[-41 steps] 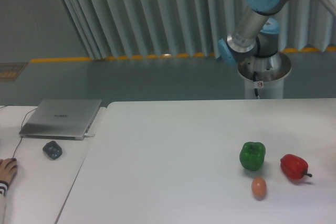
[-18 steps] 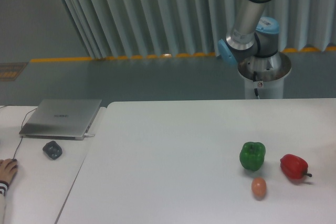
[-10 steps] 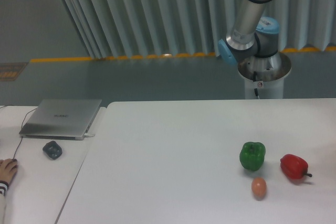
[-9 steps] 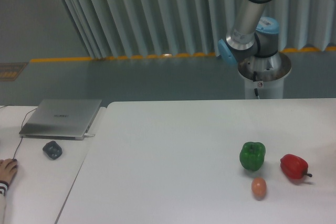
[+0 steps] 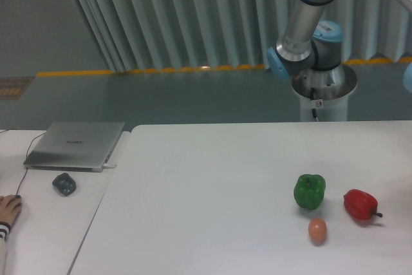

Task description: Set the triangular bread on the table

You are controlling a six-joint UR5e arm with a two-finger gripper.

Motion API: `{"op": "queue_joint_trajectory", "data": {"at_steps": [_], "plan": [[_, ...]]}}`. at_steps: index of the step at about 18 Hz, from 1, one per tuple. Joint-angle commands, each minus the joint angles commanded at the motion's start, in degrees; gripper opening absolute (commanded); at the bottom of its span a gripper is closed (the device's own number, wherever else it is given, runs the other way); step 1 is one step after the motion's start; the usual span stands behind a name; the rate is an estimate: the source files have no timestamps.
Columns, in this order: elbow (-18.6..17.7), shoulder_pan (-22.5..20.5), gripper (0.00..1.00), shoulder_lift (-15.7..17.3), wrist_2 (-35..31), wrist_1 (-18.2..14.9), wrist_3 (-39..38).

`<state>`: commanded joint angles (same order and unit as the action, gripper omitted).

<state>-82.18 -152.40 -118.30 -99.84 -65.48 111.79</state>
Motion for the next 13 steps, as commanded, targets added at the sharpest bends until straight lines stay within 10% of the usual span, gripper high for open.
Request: {"op": "queue_joint_trajectory", "data": {"at_steps": [13], "plan": [[-1.58, 0.44, 1.0, -0.96, -6.85, 0.35, 5.18]]}}
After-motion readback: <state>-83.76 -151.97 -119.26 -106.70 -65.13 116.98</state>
